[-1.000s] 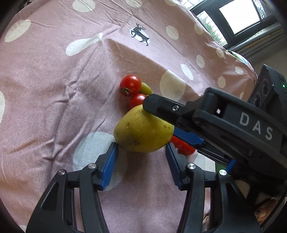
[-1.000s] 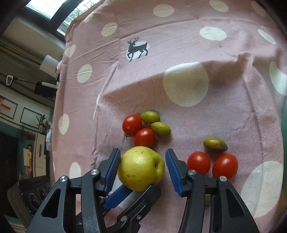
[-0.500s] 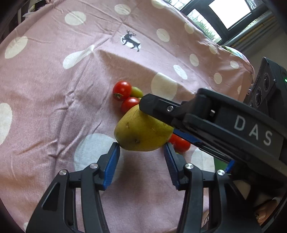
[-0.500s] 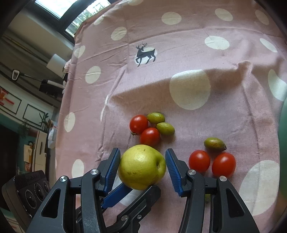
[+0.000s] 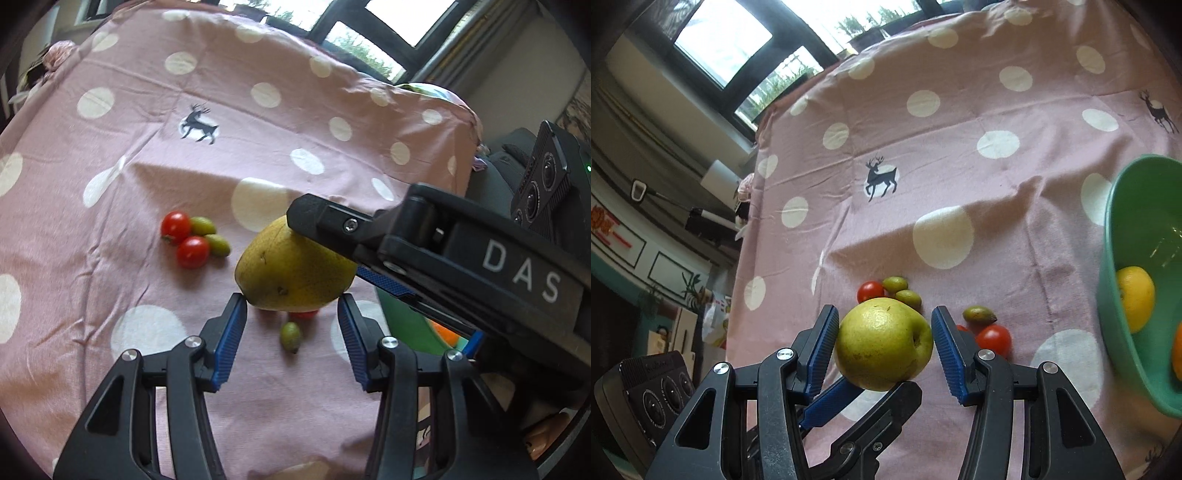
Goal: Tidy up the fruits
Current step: 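Lift the apple with the right gripper and carry it over the bowl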
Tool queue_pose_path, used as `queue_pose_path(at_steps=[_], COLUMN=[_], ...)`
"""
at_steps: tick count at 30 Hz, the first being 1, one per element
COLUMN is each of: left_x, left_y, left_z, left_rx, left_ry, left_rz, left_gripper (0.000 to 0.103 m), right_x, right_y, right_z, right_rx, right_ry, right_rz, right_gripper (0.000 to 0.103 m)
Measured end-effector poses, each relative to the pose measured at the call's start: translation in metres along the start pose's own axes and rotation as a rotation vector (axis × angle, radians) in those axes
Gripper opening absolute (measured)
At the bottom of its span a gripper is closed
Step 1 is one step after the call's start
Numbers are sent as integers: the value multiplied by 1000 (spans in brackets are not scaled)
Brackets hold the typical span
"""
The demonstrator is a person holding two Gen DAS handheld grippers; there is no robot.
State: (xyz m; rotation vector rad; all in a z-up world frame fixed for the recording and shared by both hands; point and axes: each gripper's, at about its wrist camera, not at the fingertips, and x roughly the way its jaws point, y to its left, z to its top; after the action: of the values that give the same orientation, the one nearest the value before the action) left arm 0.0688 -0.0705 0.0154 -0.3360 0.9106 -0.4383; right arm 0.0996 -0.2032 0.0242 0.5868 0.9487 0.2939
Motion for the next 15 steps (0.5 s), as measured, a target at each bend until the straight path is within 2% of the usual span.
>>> queue_pose_path(at_steps=[9,15], left_x=[8,20], left_y=[-50,-91], left_z=[5,5], left_rx=[158,281], left_ry=[-3,26], left_rz=[-80,-128], left_gripper=[50,50], right_x=[-51,-87], right_y=[-29,-61], right_z=[2,2], right_rx=[73,159], right_ry=[-152,-251], right_rz=[-33,-51], right_gripper=[55,55])
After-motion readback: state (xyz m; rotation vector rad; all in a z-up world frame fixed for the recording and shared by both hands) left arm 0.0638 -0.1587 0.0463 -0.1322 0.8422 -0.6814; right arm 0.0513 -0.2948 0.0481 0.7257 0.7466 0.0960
